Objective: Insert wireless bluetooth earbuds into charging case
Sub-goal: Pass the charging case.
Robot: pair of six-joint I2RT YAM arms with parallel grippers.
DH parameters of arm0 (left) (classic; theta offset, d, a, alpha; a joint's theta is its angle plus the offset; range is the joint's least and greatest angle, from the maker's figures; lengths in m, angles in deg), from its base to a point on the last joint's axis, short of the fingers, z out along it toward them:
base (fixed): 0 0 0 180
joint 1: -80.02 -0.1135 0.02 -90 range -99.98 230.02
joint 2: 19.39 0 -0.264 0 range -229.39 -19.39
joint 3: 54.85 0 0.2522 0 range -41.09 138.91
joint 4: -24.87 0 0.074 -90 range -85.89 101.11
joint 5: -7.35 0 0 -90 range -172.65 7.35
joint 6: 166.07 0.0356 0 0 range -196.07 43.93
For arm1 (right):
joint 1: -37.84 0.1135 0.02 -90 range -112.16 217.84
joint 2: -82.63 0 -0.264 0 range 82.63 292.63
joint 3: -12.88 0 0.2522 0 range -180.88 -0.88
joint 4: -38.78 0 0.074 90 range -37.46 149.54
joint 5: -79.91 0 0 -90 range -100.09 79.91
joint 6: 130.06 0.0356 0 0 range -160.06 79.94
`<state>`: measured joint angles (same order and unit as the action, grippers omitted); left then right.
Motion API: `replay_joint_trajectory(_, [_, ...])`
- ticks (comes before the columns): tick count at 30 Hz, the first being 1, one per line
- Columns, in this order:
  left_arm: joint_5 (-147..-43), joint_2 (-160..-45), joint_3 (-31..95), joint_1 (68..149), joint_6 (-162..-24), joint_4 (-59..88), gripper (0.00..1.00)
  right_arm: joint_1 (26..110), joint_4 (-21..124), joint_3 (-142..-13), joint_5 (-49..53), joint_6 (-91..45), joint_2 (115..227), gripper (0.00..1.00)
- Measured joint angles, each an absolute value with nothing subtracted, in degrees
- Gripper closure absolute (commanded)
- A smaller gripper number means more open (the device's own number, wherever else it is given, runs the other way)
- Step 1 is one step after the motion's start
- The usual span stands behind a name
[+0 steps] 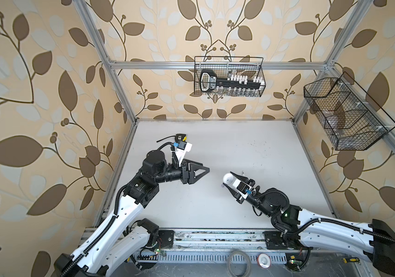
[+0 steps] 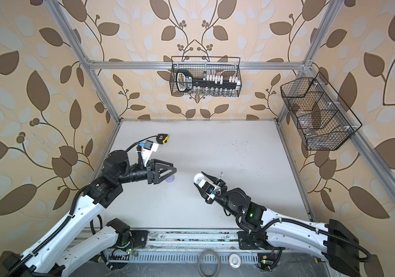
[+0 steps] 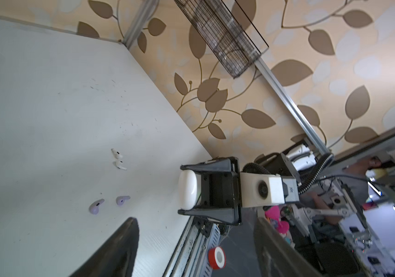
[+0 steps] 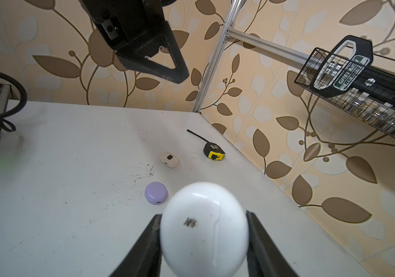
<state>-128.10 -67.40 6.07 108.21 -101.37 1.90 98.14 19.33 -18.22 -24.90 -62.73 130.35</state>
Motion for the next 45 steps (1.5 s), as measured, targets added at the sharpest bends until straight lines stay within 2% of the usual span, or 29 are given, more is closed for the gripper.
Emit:
replay_joint_trajectory(5, [-126.86,-68.3,6.99,110.57,-95.38,-0.95,0.37,99.43,19.02,-17.3,-25.49,-66.28,128.74,0.73])
replay_joint_trajectory(10, [-122.71,-72.06,7.69,115.95,-92.08,-4.03,0.38,102.35,18.17,-16.23,-25.99,-69.09,124.89,0.75])
replay_joint_trajectory(18, [-117.88,-75.49,8.76,122.48,-90.07,-5.01,0.48,102.49,16.84,-15.4,-26.43,-71.06,123.93,0.76])
replay_joint_trajectory(24, [-115.01,-75.88,9.0,125.91,-90.18,-4.33,0.49,102.51,14.37,-15.4,-26.6,-71.65,126.14,0.78])
replay_joint_trajectory(33, [-111.73,-77.85,10.57,128.49,-90.03,-3.81,0.6,102.44,13.27,-16.41,-27.89,-71.63,132.6,0.79])
replay_joint_trajectory(45, [-108.67,-78.15,10.92,129.23,-90.09,-3.77,0.56,102.44,13.36,-16.73,-27.91,-71.24,132.23,0.81])
